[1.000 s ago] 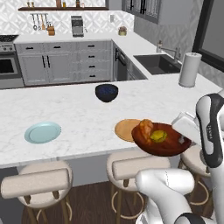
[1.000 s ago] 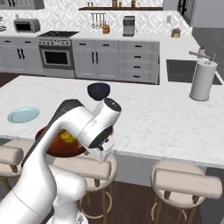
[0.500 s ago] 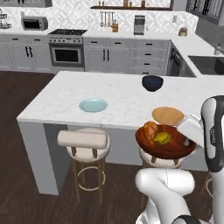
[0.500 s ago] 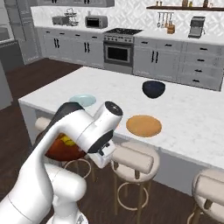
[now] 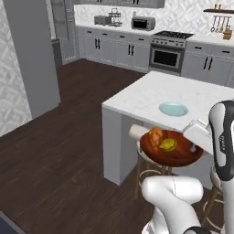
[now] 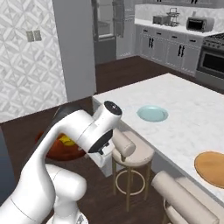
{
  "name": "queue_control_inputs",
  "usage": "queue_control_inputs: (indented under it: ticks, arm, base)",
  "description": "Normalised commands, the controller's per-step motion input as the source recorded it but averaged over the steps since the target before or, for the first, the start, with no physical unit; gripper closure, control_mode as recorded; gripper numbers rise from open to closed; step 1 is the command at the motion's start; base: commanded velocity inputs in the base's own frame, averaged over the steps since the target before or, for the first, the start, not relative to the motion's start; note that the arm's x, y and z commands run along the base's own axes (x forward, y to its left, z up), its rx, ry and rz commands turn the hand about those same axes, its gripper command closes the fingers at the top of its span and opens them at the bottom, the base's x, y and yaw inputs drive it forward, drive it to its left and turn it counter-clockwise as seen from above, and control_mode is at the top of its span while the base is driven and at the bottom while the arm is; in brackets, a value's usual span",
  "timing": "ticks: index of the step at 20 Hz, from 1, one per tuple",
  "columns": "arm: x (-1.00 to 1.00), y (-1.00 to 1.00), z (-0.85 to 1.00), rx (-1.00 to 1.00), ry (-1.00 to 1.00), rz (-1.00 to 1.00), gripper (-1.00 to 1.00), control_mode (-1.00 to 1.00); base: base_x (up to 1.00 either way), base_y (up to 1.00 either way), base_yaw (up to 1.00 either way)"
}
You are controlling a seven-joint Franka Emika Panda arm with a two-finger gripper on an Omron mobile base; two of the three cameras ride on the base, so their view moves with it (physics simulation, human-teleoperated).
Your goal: Pick the chicken drumstick and lemon from their plates and place them in the bowl. Then put the bowl in the fridge.
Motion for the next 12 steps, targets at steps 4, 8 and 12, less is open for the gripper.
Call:
queue_control_inputs:
  ticks: [4, 8, 12]
  arm:
    - [0.00, 0.00, 0.00, 0.00, 0.00, 0.00, 1.00, 1.00]
    - [0.00, 0.00, 0.00, 0.00, 0.00, 0.00, 1.00, 1.00]
    - [0.00, 0.00, 0.00, 0.00, 0.00, 0.00, 1.00, 1.00]
  base:
    - [1.00, 1.00, 0.00]
    - [1.00, 1.00, -0.03]
    - [1.00, 1.00, -0.03]
